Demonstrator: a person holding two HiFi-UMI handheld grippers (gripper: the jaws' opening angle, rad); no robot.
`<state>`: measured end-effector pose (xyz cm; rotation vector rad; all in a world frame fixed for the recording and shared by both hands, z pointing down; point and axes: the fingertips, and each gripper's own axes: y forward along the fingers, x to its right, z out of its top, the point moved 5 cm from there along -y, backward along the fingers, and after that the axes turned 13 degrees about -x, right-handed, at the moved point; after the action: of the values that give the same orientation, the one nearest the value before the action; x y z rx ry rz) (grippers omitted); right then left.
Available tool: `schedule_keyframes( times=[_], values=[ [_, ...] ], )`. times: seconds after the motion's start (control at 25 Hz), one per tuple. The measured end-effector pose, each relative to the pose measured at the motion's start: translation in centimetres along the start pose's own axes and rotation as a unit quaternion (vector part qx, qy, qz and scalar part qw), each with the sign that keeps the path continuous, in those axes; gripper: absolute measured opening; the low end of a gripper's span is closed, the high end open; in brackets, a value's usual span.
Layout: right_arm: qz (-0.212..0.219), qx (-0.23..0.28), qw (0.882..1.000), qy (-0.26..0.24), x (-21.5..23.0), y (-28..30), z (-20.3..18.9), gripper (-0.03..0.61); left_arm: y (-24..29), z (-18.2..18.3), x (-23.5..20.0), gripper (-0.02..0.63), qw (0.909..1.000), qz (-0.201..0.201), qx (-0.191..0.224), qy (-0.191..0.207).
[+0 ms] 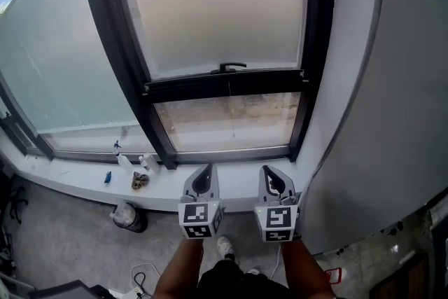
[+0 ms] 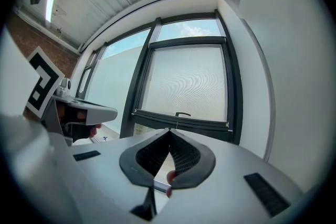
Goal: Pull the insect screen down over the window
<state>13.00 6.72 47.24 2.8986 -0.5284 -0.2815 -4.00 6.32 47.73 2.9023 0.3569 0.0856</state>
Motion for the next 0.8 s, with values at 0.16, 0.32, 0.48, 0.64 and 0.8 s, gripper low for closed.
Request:
schedule_keyframes(
  times=[0.16, 0.32, 0.48, 0.64, 0.8],
  values=[
    [0.0, 0.0, 1.0, -0.006, -0.4, -0.6, -0.5, 0.003, -0.9, -0.5, 0.4, 0.002, 1.0, 0.002, -0.002, 0.007],
    [0.001, -0.005, 1.0, -0.008, -0.6, -0.9, -0.5, 0.002, -1.7, -0.6, 0.1, 0.002, 1.0, 0.006, -0.005, 0.005],
    [-0.002, -0.003, 1.0, -0.011, -0.9, -1.4, -0.9, 0.002, -2.2, -0.9, 0.0, 0.002, 1.0, 0.008, -0.004, 0.0],
    [-0.003, -0.001, 1.0, -0.011, -1.3, -2.0, -1.3, 0.002, -2.8, -1.4, 0.2, 0.002, 0.9999, 0.01, -0.002, -0.002],
    [0.0, -0.001, 1.0, -0.01, -1.5, -2.2, -1.2, 0.002, -2.9, -1.6, 0.2, 0.002, 0.9999, 0.009, -0.003, -0.006]
  ],
)
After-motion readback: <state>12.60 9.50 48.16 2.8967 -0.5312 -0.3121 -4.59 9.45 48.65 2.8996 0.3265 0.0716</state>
